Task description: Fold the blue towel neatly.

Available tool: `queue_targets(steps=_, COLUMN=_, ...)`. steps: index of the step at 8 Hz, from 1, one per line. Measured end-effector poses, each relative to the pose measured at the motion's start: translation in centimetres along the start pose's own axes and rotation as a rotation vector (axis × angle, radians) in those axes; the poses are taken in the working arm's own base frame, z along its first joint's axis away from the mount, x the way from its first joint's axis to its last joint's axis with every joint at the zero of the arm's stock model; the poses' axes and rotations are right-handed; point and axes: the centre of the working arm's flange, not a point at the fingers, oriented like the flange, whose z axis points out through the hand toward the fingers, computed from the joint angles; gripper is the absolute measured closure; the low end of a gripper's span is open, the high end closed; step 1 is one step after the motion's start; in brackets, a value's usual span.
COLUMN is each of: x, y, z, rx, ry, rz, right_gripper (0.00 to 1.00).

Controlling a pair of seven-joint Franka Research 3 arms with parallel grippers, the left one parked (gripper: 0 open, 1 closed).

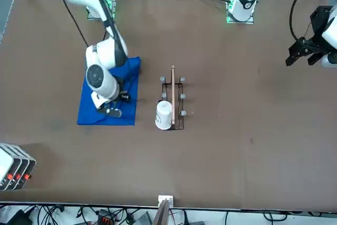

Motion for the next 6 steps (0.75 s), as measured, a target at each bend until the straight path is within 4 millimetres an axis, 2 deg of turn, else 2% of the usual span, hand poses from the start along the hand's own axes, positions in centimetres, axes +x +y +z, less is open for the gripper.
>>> queue_targets(steps=1, x=0.5, y=0.9, z=0.2, rx=-0.001, ry=-0.004, rz=0.047, right_gripper=0.20)
queue_targets(steps=3, x=1.0, y=1.1, z=0.2, rx=0.012, ry=0.017, rz=0.144, right_gripper=0.22)
queue_targets(steps=6, x=2.1, y=1.5, z=2.2, rx=0.031, ry=0.061, rz=0.234, right_gripper=0.27)
